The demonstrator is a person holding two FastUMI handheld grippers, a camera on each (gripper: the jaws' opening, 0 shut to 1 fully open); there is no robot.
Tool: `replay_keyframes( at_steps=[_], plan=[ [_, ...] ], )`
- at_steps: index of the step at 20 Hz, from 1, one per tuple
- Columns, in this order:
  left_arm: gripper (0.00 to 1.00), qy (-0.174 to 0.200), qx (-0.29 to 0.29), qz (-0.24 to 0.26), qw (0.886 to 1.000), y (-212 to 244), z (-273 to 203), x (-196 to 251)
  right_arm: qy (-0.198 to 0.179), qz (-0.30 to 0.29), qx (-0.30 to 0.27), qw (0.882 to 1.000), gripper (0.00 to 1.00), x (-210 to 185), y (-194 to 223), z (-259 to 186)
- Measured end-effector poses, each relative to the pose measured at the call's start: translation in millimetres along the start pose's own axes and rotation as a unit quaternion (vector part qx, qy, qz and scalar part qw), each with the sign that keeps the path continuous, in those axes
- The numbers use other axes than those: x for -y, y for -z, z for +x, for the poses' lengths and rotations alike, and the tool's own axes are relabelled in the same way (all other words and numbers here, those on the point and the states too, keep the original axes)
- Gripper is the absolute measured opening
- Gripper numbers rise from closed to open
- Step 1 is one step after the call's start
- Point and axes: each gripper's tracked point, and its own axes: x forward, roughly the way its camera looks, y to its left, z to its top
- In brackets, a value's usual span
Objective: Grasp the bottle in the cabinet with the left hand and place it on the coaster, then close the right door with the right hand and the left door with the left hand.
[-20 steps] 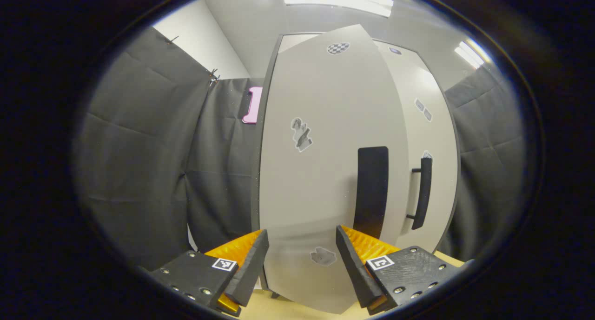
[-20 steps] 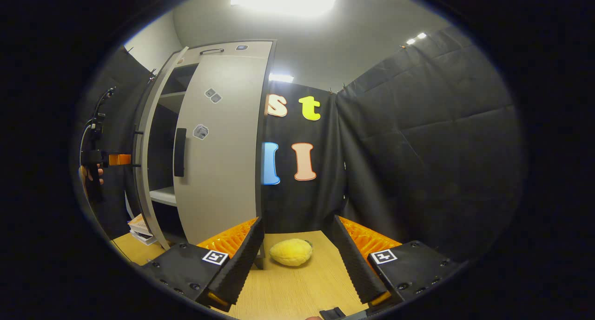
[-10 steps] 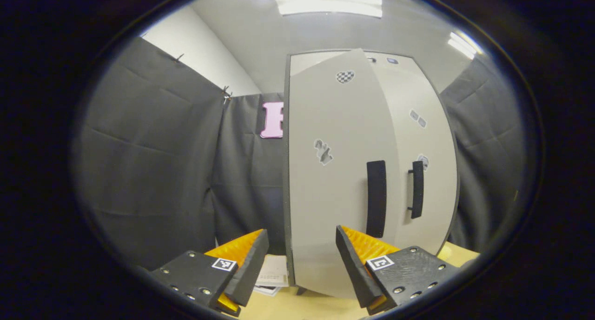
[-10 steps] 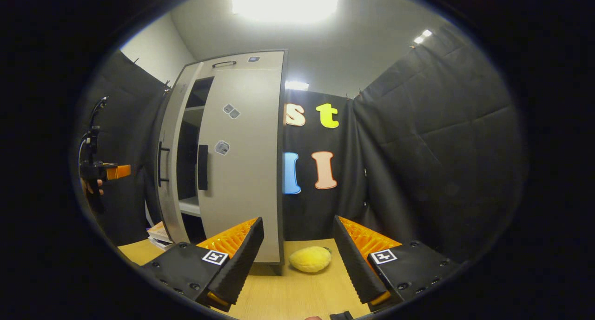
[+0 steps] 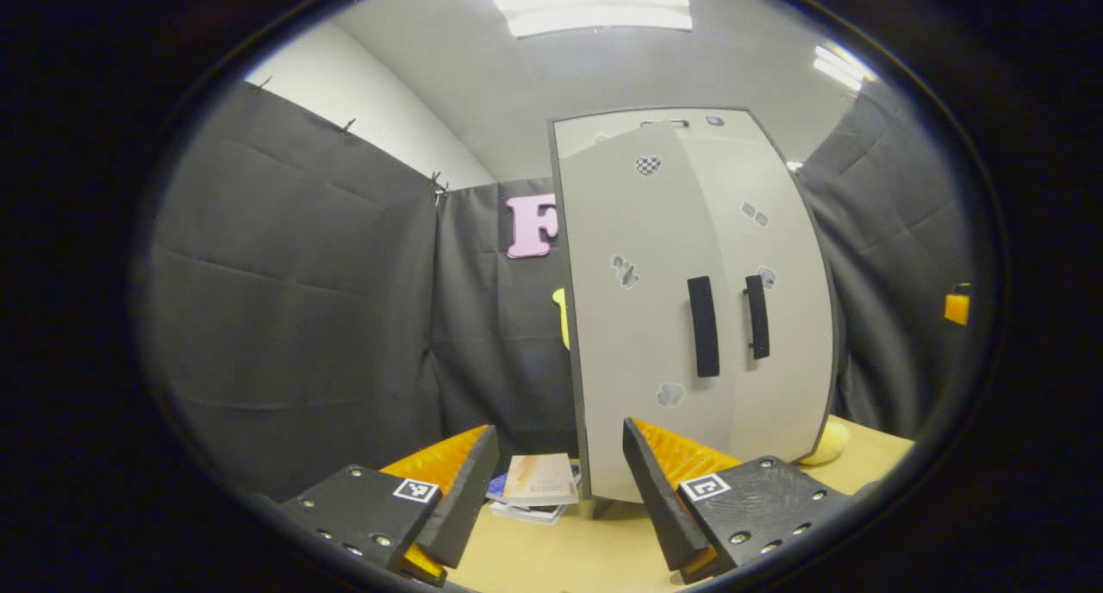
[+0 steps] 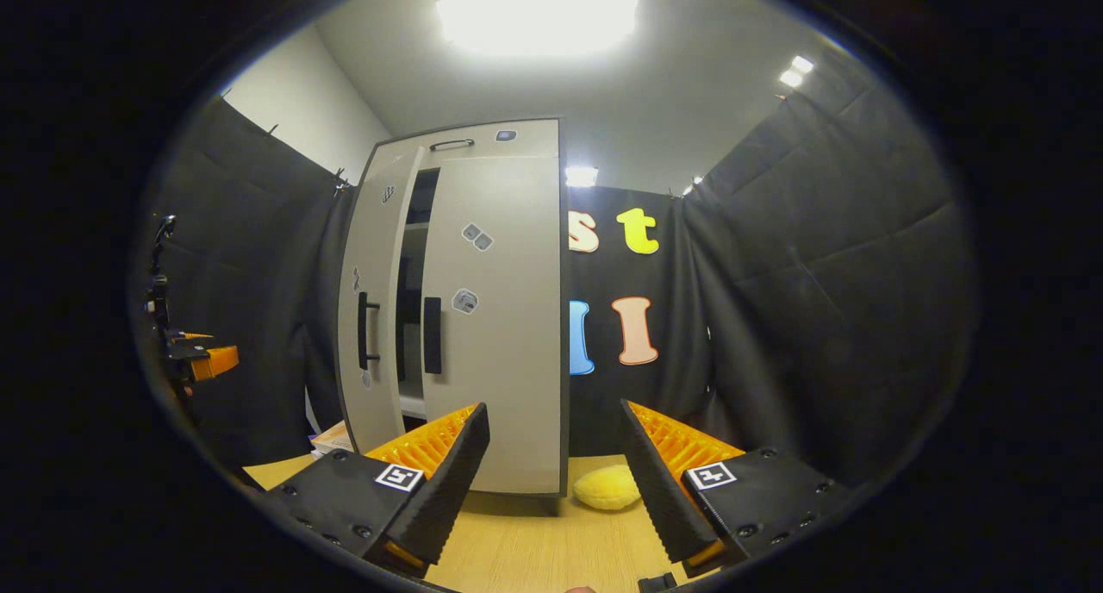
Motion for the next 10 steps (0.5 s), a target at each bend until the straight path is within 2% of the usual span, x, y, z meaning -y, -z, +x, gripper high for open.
replay_keyframes(
  at_steps=[1,2,4,5,6,7,10],
  plan=[
    [0.86,0.002,-0.001,-0.001,1.0,2,-8,-5,-0.004,-0.001,-0.001,1.0,0.92,-5,0,-2],
    [0.86,0.002,-0.001,-0.003,1.0,2,-14,-10,-0.006,-0.002,-0.003,1.0,0.95,-11,-1,-3],
    [0.86,0.003,0.002,-0.001,1.0,-1,-26,-18,-0.008,-0.005,-0.006,1.0,0.95,-19,-3,-11],
    [0.93,0.002,0.006,0.003,1.0,-3,-30,-21,-0.008,-0.006,-0.004,1.0,0.95,-22,-6,-16],
    [0.92,0.003,0.008,0.007,1.0,-5,-35,-23,-0.008,-0.006,-0.001,1.0,0.92,-24,-9,-19],
    [0.92,0.005,0.01,0.007,1.0,-7,-40,-24,-0.008,-0.003,0.001,1.0,0.95,-28,-11,-21],
    [0.92,0.015,0.014,0.004,1.0,-9,-47,-23,-0.016,0.004,0.01,1.0,0.95,-39,-16,-27]
  ],
)
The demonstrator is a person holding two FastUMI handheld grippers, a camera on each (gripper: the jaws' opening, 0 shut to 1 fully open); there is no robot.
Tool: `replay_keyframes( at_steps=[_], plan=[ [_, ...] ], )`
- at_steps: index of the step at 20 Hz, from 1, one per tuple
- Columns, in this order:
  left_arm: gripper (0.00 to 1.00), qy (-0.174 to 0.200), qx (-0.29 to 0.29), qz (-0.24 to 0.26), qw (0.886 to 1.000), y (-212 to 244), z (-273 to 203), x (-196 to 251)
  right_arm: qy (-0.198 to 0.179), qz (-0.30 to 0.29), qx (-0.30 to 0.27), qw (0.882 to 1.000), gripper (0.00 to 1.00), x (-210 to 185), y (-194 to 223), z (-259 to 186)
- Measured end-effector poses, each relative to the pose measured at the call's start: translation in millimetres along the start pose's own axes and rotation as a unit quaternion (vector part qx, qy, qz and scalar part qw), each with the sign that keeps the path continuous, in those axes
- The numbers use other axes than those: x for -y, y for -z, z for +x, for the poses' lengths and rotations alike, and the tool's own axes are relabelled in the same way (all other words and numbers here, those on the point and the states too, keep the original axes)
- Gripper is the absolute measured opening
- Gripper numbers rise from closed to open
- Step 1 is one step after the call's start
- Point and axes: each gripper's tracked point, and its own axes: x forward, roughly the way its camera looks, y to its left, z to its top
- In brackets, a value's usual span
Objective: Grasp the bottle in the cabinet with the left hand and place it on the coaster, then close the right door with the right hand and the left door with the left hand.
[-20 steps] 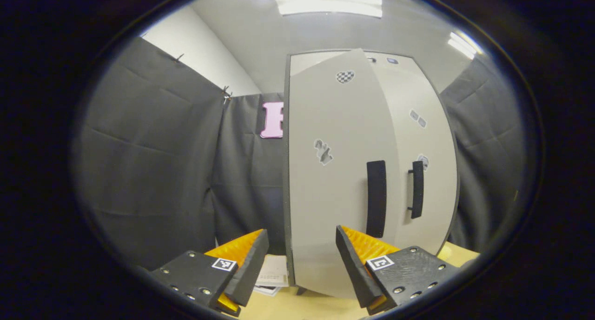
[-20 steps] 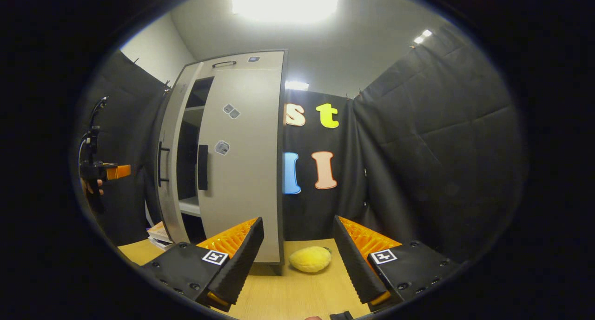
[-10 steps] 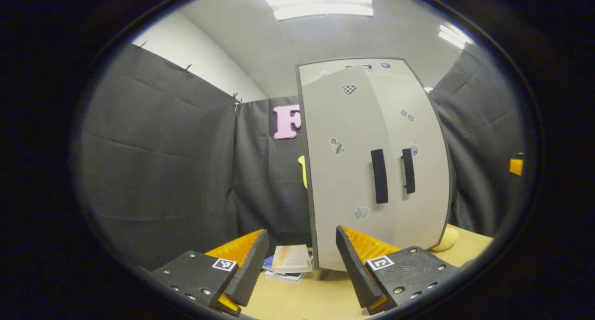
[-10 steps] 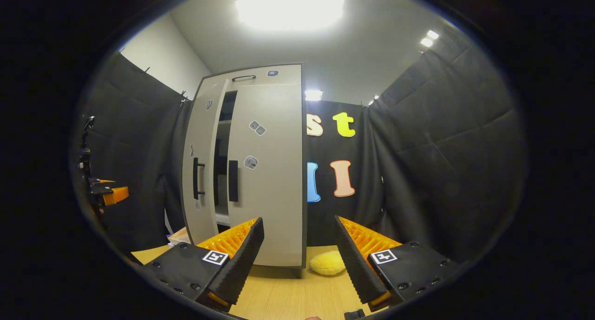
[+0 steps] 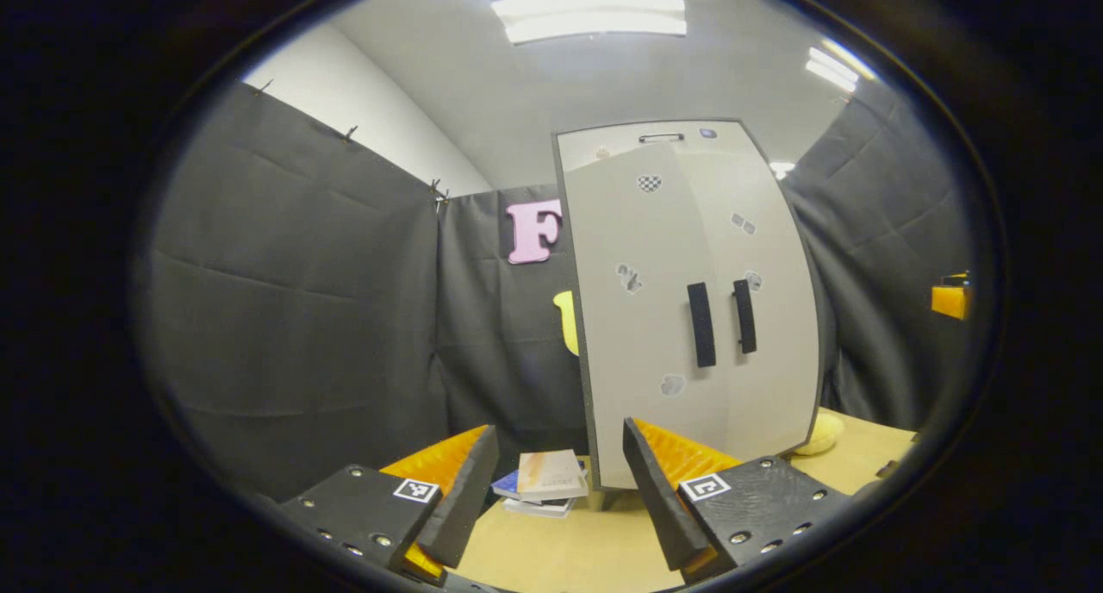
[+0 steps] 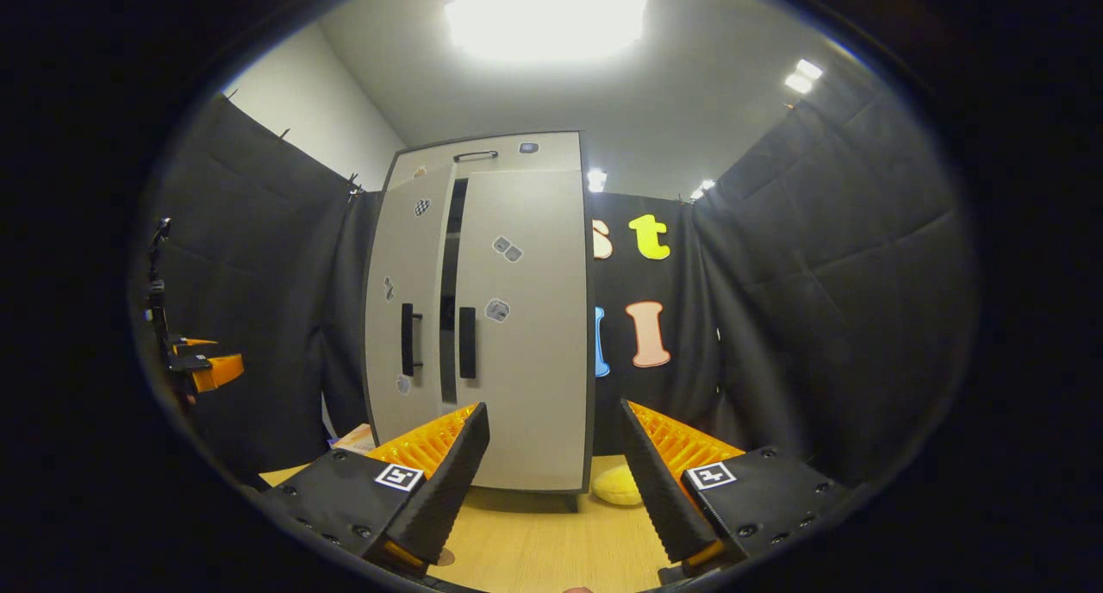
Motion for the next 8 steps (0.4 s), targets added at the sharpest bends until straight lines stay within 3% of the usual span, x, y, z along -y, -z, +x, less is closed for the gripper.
replay_keyframes(
  at_steps=[4,5,8],
  plan=[
    [0.92,0.006,-0.004,0.002,1.0,5.5,-0.8,-1.4,-0.005,-0.007,0.0,1.0,0.95,-6.9,-0.2,-5.9],
    [0.86,0.006,-0.005,0.001,1.0,5.7,-0.6,-2.2,-0.006,-0.009,0.0,1.0,0.95,-7.5,-0.4,-5.8],
    [0.86,0.004,-0.004,-0.001,1.0,7.7,1.5,-2.9,-0.007,-0.007,0.001,1.0,0.95,-8.2,-1.9,-6.0]
  ],
)
